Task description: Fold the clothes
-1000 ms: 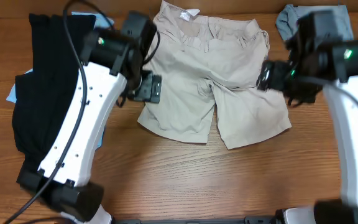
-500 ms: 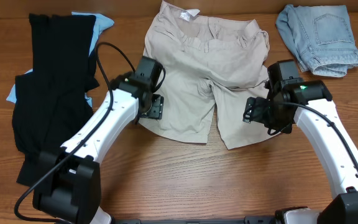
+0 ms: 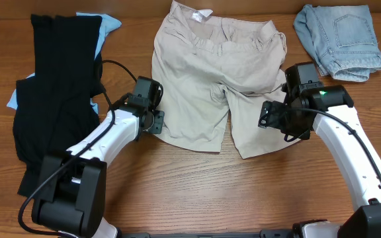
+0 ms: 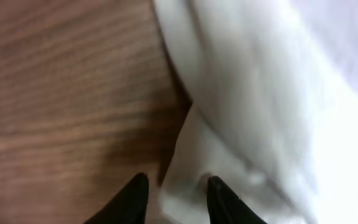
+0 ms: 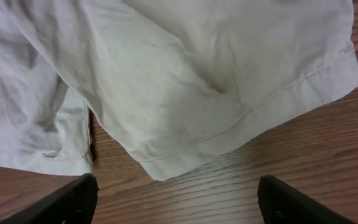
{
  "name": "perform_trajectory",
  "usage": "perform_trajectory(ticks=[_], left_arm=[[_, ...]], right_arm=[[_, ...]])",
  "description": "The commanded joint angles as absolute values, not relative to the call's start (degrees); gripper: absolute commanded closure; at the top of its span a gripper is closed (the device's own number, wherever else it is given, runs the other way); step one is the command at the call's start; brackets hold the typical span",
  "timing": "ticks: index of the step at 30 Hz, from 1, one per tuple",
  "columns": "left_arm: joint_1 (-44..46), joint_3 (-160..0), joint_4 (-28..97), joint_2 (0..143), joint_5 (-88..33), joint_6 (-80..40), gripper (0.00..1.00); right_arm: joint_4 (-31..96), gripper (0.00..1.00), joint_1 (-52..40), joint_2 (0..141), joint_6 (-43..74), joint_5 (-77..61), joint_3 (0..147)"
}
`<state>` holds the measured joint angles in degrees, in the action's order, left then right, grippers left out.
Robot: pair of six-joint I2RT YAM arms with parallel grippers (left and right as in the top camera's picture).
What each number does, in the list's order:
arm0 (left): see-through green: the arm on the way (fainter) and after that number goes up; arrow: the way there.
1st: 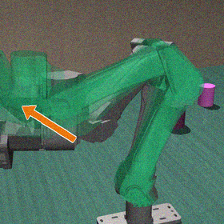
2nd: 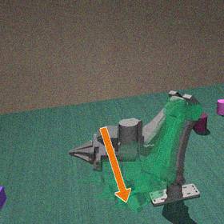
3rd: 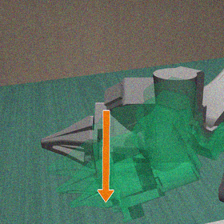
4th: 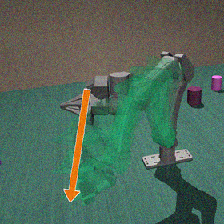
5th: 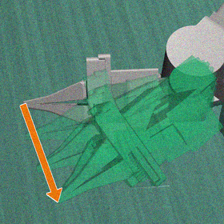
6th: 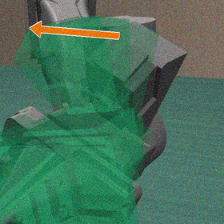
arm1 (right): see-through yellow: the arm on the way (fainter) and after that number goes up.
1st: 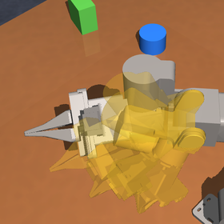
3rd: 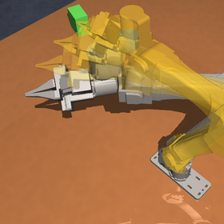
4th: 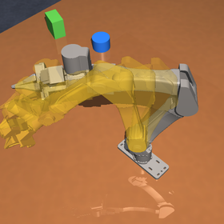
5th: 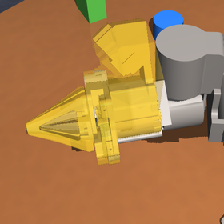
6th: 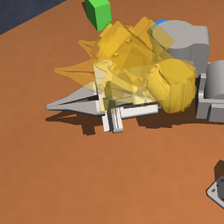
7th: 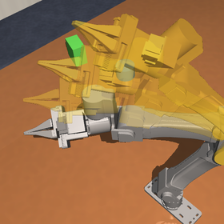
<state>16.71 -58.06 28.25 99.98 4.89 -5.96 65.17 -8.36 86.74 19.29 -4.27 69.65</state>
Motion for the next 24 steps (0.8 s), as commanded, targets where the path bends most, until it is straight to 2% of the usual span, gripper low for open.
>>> perform_trajectory(ticks=[1, 3, 6, 9, 11, 13, 16, 20, 24], left_arm=[[16.3, -55.1, 24.2, 100.0, 2.6, -5.3, 0.66], [16.3, -53.7, 22.2, 100.0, 1.8, -5.3, 0.64], [16.3, -52.2, 20.8, 100.0, 1.5, -5.3, 0.56], [16.3, -51.5, 21.3, 100.0, 1.5, -5.3, 0.57], [16.3, -51.5, 22.4, 100.0, 1.5, -5.4, 0.61], [16.3, -51.5, 23.4, 100.0, 1.6, -7.5, 0.70], [16.0, -51.5, 25.7, 100.0, 1.7, -13.0, 0.95], [14.1, -52.0, 34.1, 100.0, -2.5, -21.9, 0.96], [10.7, -56.1, 48.5, 100.0, -11.4, -22.3, 0.96]], right_arm=[[64.8, 0.14, -8.5, 86.0, 19.6, -4.6, 69.7], [64.8, 0.14, -8.5, 86.0, 19.5, -4.6, 69.7], [64.8, 0.14, -8.5, 86.0, 19.5, -4.6, 69.7], [64.8, 0.14, -8.5, 86.0, 19.5, -4.6, 69.7], [64.7, 0.14, -8.5, 86.0, 19.5, -4.6, 69.7], [64.7, 0.14, -8.5, 86.0, 19.5, -4.6, 69.7], [64.8, 0.14, -8.5, 86.0, 19.5, -4.6, 69.7], [64.7, 0.14, -8.5, 86.0, 19.5, -4.5, 69.7], [64.2, 0.17, -8.5, 86.0, 19.6, -4.5, 69.7]])
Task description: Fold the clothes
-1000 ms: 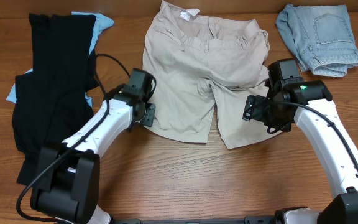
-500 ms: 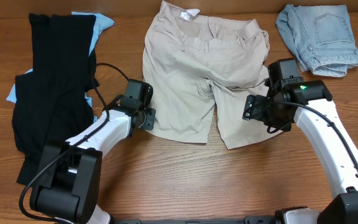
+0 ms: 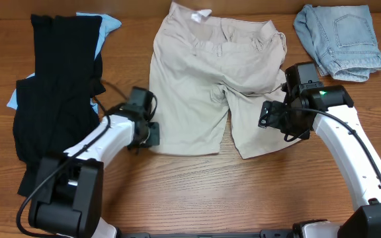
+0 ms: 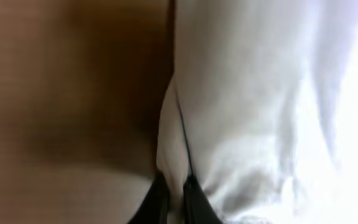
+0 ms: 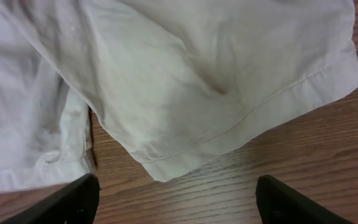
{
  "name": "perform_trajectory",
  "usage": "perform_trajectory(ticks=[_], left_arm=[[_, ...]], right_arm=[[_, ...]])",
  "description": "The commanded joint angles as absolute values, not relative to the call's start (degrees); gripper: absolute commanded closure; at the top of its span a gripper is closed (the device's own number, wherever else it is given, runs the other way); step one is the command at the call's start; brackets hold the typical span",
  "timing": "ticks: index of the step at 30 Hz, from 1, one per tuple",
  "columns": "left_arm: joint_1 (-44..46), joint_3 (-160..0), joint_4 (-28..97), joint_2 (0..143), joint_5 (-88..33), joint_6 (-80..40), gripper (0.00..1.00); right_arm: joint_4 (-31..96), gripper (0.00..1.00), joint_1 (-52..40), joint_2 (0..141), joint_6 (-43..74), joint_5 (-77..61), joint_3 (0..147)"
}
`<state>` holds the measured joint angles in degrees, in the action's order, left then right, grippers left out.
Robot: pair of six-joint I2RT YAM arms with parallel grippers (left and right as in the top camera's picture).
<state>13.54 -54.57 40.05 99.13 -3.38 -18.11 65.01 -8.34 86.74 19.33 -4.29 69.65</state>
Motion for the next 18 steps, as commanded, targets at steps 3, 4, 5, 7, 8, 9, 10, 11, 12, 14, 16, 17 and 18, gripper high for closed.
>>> perform_trajectory(ticks=[3, 4, 5, 7, 8, 9, 10, 11, 12, 14, 16, 17, 18], left_arm=[[8.1, -60.9, 59.6, 100.0, -14.3, -22.2, 0.96], [7.4, -62.8, 63.7, 100.0, -14.7, -21.6, 0.96], [7.0, -64.4, 67.3, 100.0, -14.7, -20.7, 0.96], [6.8, -66.4, 72.2, 100.0, -14.6, -18.6, 0.96], [6.8, -67.1, 74.4, 100.0, -14.6, -17.5, 0.94], [6.8, -67.5, 75.8, 100.0, -14.6, -16.8, 0.90], [7.0, -67.7, 76.9, 100.0, -14.7, -16.4, 0.81], [7.1, -67.7, 78.0, 100.0, -14.7, -16.5, 0.69], [7.2, -67.7, 78.9, 100.0, -14.7, -16.5, 0.54], [7.2, -67.7, 80.0, 100.0, -14.6, -16.2, 0.35], [7.2, -67.7, 80.3, 100.0, -14.6, -15.2, 0.25], [7.2, -67.7, 80.1, 100.0, -14.4, -14.5, 0.20], [7.2, -67.7, 79.7, 100.0, -14.4, -14.0, 0.18]], right_arm=[[62.8, 0.19, -8.5, 86.0, 19.6, -4.5, 69.7], [62.6, 0.19, -8.5, 86.0, 19.6, -4.5, 69.7], [62.5, 0.20, -8.5, 86.0, 19.8, -4.5, 69.7], [62.4, 0.21, -8.5, 86.1, 20.3, -4.3, 69.7], [62.4, 0.21, -8.4, 86.1, 21.3, -3.5, 69.7], [62.4, 0.22, -8.2, 86.1, 21.5, -2.9, 69.7], [62.4, 0.22, -8.0, 86.3, 21.5, -2.5, 69.7], [62.4, 0.23, -7.5, 86.5, 21.5, -2.2, 69.7], [62.4, 0.23, -6.9, 86.8, 21.5, -2.2, 69.7], [62.7, 0.24, -5.4, 87.9, 21.5, -2.2, 69.7], [62.5, 0.25, -3.9, 89.1, 21.5, -2.2, 69.3], [62.1, 0.27, -3.1, 89.8, 21.4, -2.3, 68.9], [61.5, 0.29, -2.5, 90.5, 20.9, -2.8, 68.5]])
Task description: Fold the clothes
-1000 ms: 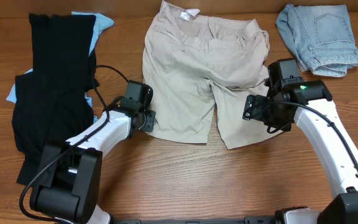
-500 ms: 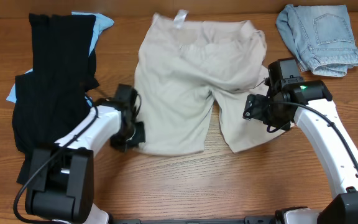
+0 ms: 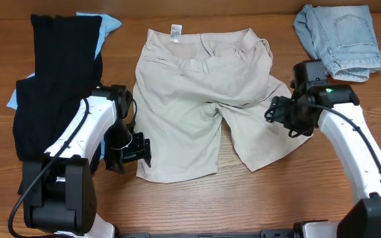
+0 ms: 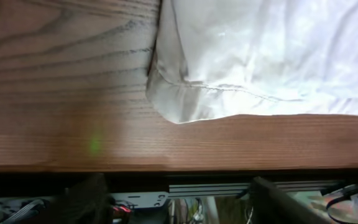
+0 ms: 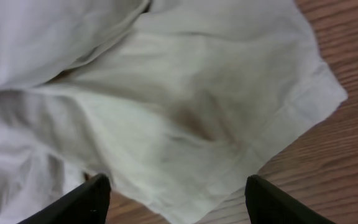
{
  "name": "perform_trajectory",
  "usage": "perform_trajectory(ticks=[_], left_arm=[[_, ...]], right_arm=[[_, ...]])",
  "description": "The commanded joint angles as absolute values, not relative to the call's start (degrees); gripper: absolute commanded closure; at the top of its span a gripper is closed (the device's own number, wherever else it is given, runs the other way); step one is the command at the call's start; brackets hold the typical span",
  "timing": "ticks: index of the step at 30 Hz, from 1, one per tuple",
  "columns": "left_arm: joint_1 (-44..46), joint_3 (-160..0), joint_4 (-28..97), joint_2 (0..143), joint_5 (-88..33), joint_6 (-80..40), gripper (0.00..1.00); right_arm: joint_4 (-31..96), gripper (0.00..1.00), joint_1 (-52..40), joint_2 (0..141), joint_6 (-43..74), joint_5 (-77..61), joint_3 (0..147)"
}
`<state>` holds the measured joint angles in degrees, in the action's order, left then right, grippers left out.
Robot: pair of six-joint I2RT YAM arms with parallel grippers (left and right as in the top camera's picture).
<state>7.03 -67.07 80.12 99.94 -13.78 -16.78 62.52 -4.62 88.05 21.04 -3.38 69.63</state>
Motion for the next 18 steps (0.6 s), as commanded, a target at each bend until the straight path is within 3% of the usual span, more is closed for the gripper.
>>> perform_trajectory(ticks=[1, 8, 16, 18], left_arm=[[7.2, -67.9, 79.2, 100.0, -14.4, -13.7, 0.16], [7.6, -75.9, 73.3, 100.0, -14.5, -9.7, 0.16], [9.6, -87.4, 58.4, 100.0, -14.6, 0.9, 0.16], [11.0, -88.6, 51.6, 100.0, -14.7, 3.8, 0.09]], right_arm=[[60.8, 0.32, -2.1, 91.1, 20.6, -3.5, 68.0], [55.4, 0.42, -2.9, 95.7, 19.1, -9.3, 64.8], [51.0, 0.41, -3.6, 100.8, 19.8, -13.6, 61.3], [50.8, 0.37, -3.3, 101.8, 20.9, -13.4, 60.5]])
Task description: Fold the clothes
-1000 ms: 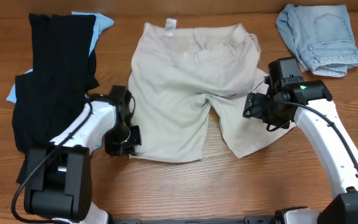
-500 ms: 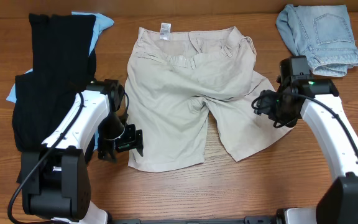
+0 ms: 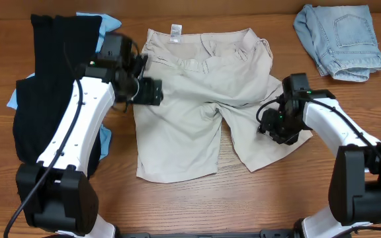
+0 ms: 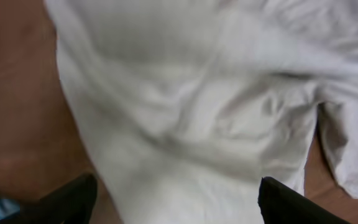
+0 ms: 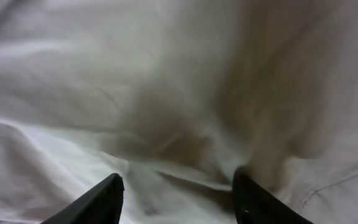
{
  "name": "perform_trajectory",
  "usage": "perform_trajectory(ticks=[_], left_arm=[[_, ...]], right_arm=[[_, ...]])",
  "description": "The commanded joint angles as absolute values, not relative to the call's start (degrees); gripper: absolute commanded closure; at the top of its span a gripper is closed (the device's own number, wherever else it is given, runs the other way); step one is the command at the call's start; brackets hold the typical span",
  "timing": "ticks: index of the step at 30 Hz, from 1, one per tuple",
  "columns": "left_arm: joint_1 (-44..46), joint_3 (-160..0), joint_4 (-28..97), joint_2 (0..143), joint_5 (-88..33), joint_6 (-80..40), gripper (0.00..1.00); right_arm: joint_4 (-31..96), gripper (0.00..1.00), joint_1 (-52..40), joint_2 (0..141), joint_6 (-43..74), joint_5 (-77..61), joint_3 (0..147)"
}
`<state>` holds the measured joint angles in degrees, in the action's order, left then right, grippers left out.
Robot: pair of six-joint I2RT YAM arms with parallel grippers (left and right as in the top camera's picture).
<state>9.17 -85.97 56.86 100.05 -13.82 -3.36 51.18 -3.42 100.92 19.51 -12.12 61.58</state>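
Note:
Beige shorts [image 3: 190,99] lie spread on the wooden table [image 3: 197,205], waistband at the far side and both legs toward the front. My left gripper [image 3: 152,92] hovers open over the shorts' left hip edge; the left wrist view shows pale cloth [image 4: 197,112] under the wide-apart gripper [image 4: 176,211]. My right gripper [image 3: 273,129] is open and low on the right leg. In the right wrist view its fingers [image 5: 98,202] straddle a raised crease of cloth [image 5: 166,74].
A long black garment [image 3: 51,86] lies along the left side, with a light blue cloth [image 3: 109,24] showing beneath it. Folded blue jeans [image 3: 339,39] sit at the far right corner. Bare wood shows in front of the shorts' hems.
My left gripper has gone from beside the left leg's hem near the front to the left hip by the waistband, still open. My right gripper has come down close onto the right leg.
My left gripper first had its fingers around the left leg's hem edge, then was shut on it. After that the shorts lay shifted left and flatter, with the gripper open beside the hem. The right gripper stayed open by the right leg throughout.

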Motion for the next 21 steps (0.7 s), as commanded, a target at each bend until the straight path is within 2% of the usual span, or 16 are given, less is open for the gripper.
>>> perform_trajectory(ticks=[1, 4, 8, 15, 21], left_arm=[[11.5, -88.6, 49.0, 100.0, -14.6, 4.6, 0.06], [13.4, -88.6, 43.7, 100.0, -14.6, 8.7, 0.00], [15.7, -88.6, 38.9, 100.0, -13.8, 14.6, 0.00], [18.0, -88.6, 31.7, 101.3, -7.9, 14.8, 0.00], [18.3, -88.6, 26.2, 111.5, -9.6, 14.8, 0.00]], right_arm=[[50.7, 0.36, -3.0, 102.0, 21.4, -13.1, 60.1], [50.4, 0.34, -1.8, 102.6, 21.6, -12.6, 58.9], [49.5, 0.34, 1.1, 102.7, 22.4, -12.2, 56.8], [48.3, 0.34, 10.3, 102.7, 22.3, -11.1, 51.7], [48.8, 0.33, 21.5, 102.7, 19.4, -12.2, 53.2]])
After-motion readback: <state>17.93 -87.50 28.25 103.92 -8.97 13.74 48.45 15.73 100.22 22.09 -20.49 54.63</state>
